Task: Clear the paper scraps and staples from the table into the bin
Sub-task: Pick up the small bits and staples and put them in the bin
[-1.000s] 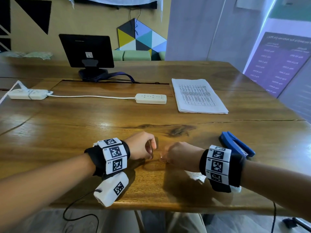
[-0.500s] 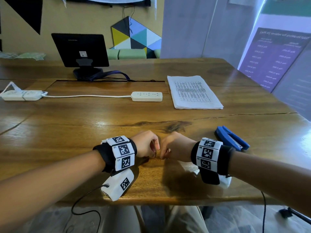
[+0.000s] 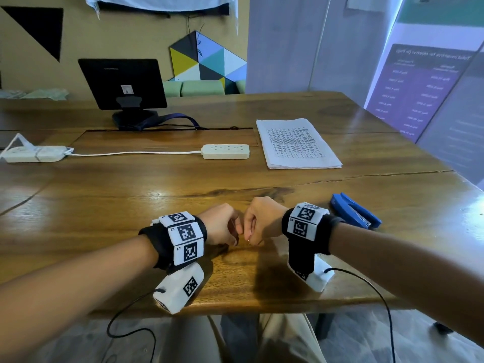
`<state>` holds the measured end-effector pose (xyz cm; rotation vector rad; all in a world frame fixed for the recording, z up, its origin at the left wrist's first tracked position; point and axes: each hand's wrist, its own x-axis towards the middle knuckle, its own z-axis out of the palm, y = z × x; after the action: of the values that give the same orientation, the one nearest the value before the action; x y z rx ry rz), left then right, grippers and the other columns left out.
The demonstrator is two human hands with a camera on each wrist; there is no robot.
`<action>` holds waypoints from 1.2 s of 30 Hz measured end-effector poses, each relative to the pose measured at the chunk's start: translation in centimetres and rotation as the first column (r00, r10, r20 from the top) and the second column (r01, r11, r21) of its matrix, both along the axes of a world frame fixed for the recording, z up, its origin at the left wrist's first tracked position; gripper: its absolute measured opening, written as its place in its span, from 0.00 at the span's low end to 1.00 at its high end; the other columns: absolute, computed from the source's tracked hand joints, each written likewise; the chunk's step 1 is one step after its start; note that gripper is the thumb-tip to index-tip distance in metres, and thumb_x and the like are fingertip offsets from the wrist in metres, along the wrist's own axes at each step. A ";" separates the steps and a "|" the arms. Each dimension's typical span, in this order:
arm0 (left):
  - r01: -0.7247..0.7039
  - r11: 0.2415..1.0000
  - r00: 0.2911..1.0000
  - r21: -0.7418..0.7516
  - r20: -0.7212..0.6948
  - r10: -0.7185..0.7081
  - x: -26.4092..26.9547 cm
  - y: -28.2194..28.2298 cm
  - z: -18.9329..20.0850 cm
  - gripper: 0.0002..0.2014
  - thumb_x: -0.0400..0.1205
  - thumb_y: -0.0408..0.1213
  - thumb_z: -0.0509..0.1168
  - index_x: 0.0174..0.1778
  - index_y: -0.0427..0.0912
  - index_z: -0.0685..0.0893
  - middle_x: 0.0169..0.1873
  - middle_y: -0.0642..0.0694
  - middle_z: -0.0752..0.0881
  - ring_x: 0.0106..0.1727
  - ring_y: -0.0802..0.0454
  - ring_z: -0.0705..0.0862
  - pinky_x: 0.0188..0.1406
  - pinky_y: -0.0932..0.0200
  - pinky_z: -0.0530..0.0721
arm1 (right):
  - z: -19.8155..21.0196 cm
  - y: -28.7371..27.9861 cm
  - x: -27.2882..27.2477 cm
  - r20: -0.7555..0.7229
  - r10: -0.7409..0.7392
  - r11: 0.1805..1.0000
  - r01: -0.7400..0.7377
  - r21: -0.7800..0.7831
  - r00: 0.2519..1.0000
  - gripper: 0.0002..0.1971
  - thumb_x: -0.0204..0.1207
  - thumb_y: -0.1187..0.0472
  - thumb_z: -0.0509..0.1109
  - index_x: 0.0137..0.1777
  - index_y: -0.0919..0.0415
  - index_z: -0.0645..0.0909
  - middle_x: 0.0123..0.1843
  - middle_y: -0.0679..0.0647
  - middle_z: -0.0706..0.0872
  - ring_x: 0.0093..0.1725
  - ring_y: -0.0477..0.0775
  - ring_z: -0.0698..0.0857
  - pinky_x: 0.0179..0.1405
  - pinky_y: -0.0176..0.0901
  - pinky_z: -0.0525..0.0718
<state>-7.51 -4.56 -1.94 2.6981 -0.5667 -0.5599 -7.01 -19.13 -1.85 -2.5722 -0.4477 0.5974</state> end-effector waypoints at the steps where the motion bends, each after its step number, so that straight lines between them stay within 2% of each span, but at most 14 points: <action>1: -0.004 1.000 1.000 -0.006 -0.004 0.004 0.0 0.0 0.0 0.10 0.72 0.36 0.75 0.47 0.46 0.84 0.45 0.49 0.87 0.50 0.51 0.84 0.53 0.54 0.84 | -0.1 -0.2 0.0 -0.007 -0.013 1.000 0.013 0.019 1.000 0.08 0.59 0.68 0.79 0.29 0.53 0.87 0.38 0.54 0.91 0.37 0.45 0.86 0.45 0.39 0.88; 3: -0.006 1.000 1.000 -0.027 -0.011 0.006 -0.1 -0.2 0.0 0.10 0.72 0.37 0.75 0.48 0.45 0.85 0.45 0.49 0.87 0.50 0.51 0.85 0.53 0.55 0.84 | 0.0 -0.8 0.0 -0.020 -0.056 0.995 0.057 0.076 0.998 0.09 0.60 0.67 0.80 0.29 0.52 0.88 0.35 0.52 0.91 0.35 0.43 0.86 0.43 0.35 0.87; 5: -0.009 0.999 1.000 -0.051 -0.019 0.008 -0.3 -0.6 0.0 0.11 0.73 0.37 0.74 0.50 0.44 0.85 0.44 0.50 0.87 0.49 0.52 0.84 0.52 0.57 0.82 | 0.3 -1.7 0.1 -0.001 -0.111 0.982 0.110 0.152 0.994 0.09 0.60 0.68 0.79 0.28 0.51 0.88 0.30 0.49 0.88 0.29 0.39 0.84 0.34 0.28 0.82; 9: 0.014 0.998 1.000 -0.059 -0.001 -0.014 -0.3 -1.6 -0.3 0.11 0.72 0.38 0.75 0.49 0.43 0.87 0.41 0.52 0.85 0.46 0.55 0.83 0.48 0.60 0.80 | 0.9 -3.5 0.3 -0.011 -0.215 0.934 0.209 0.289 0.977 0.08 0.61 0.73 0.77 0.30 0.58 0.88 0.22 0.45 0.85 0.20 0.36 0.79 0.24 0.24 0.76; 14: 0.035 0.996 0.999 -0.087 0.045 -0.031 -0.1 -3.3 -0.6 0.10 0.72 0.36 0.76 0.48 0.41 0.88 0.39 0.52 0.85 0.39 0.59 0.80 0.36 0.70 0.75 | 0.7 -4.9 0.4 -0.019 -0.235 0.920 0.229 0.318 0.972 0.05 0.61 0.73 0.78 0.33 0.64 0.89 0.21 0.45 0.86 0.21 0.37 0.81 0.27 0.26 0.78; 18: 0.030 0.997 0.997 -0.078 0.071 -0.025 0.0 -3.7 -0.3 0.16 0.71 0.37 0.76 0.54 0.42 0.85 0.44 0.49 0.86 0.46 0.53 0.83 0.41 0.63 0.80 | 0.0 -5.4 0.4 -0.039 -0.220 0.912 0.220 0.345 0.975 0.08 0.61 0.72 0.80 0.29 0.59 0.88 0.25 0.48 0.88 0.26 0.40 0.84 0.33 0.32 0.83; 19: 0.054 0.997 0.994 -0.060 0.099 -0.048 -0.1 -3.6 -0.3 0.18 0.71 0.38 0.76 0.56 0.43 0.85 0.48 0.48 0.87 0.49 0.52 0.83 0.45 0.59 0.81 | -0.1 -5.5 0.4 -0.040 -0.219 0.913 0.219 0.345 0.975 0.07 0.61 0.71 0.80 0.29 0.59 0.89 0.26 0.49 0.88 0.27 0.40 0.85 0.34 0.32 0.83; 21: 0.140 0.990 0.979 -0.011 0.153 -0.136 -0.3 -3.5 -0.6 0.19 0.74 0.38 0.73 0.62 0.45 0.84 0.54 0.48 0.85 0.55 0.52 0.82 0.51 0.61 0.78 | -0.1 -5.7 0.4 -0.044 -0.223 0.910 0.224 0.348 0.974 0.04 0.61 0.71 0.79 0.33 0.63 0.89 0.27 0.49 0.89 0.27 0.39 0.85 0.33 0.31 0.83; 23: 0.216 0.976 0.960 0.032 0.175 -0.218 -0.6 -3.5 -0.9 0.16 0.77 0.36 0.70 0.62 0.44 0.84 0.58 0.48 0.83 0.59 0.52 0.80 0.54 0.64 0.75 | 0.2 -5.8 0.4 -0.044 -0.240 0.905 0.240 0.352 0.970 0.03 0.62 0.72 0.78 0.36 0.68 0.89 0.23 0.45 0.87 0.24 0.37 0.83 0.30 0.27 0.82; 25: 0.234 0.972 0.957 0.027 0.171 -0.235 -0.9 -3.5 -1.3 0.11 0.81 0.35 0.66 0.57 0.39 0.86 0.58 0.44 0.84 0.58 0.48 0.83 0.57 0.59 0.79 | 0.4 -6.1 0.4 -0.042 -0.267 0.896 0.264 0.357 0.963 0.03 0.63 0.74 0.77 0.36 0.69 0.89 0.19 0.42 0.85 0.21 0.35 0.81 0.26 0.24 0.79; 27: 0.227 0.973 0.958 0.047 0.170 -0.232 -1.1 -3.5 -1.4 0.10 0.83 0.34 0.62 0.54 0.35 0.86 0.55 0.40 0.85 0.56 0.45 0.84 0.55 0.56 0.80 | 0.6 -6.5 0.4 -0.038 -0.292 0.887 0.285 0.364 0.956 0.04 0.63 0.75 0.76 0.36 0.69 0.88 0.17 0.41 0.84 0.19 0.34 0.79 0.23 0.23 0.76; 30: 0.297 0.938 0.910 0.179 0.245 -0.335 -1.3 -3.5 -1.6 0.12 0.84 0.35 0.58 0.56 0.34 0.84 0.54 0.40 0.84 0.55 0.43 0.83 0.44 0.63 0.70 | 0.7 -7.0 0.3 -0.035 -0.312 0.878 0.302 0.371 0.949 0.04 0.63 0.75 0.76 0.39 0.71 0.88 0.17 0.41 0.83 0.18 0.34 0.79 0.22 0.22 0.75; 32: 0.318 0.920 0.880 0.227 0.290 -0.375 -1.5 -3.5 -1.5 0.12 0.85 0.35 0.58 0.57 0.36 0.85 0.53 0.42 0.84 0.54 0.44 0.83 0.43 0.62 0.68 | 0.6 -7.2 0.2 -0.039 -0.316 0.874 0.307 0.378 0.948 0.05 0.64 0.75 0.76 0.40 0.73 0.88 0.17 0.41 0.83 0.18 0.34 0.78 0.22 0.22 0.74; 36: 0.335 0.913 0.855 0.234 0.332 -0.399 -1.5 -3.5 -1.7 0.10 0.83 0.35 0.60 0.54 0.39 0.85 0.54 0.44 0.83 0.55 0.46 0.83 0.48 0.60 0.74 | 0.3 -7.6 0.2 -0.044 -0.320 0.870 0.312 0.382 0.946 0.05 0.63 0.75 0.77 0.40 0.73 0.88 0.17 0.42 0.84 0.19 0.35 0.79 0.23 0.23 0.75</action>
<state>-9.04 -8.02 -3.63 2.8886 -1.2118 -0.1774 -6.84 -26.70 -1.56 -2.2063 -0.1231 0.3250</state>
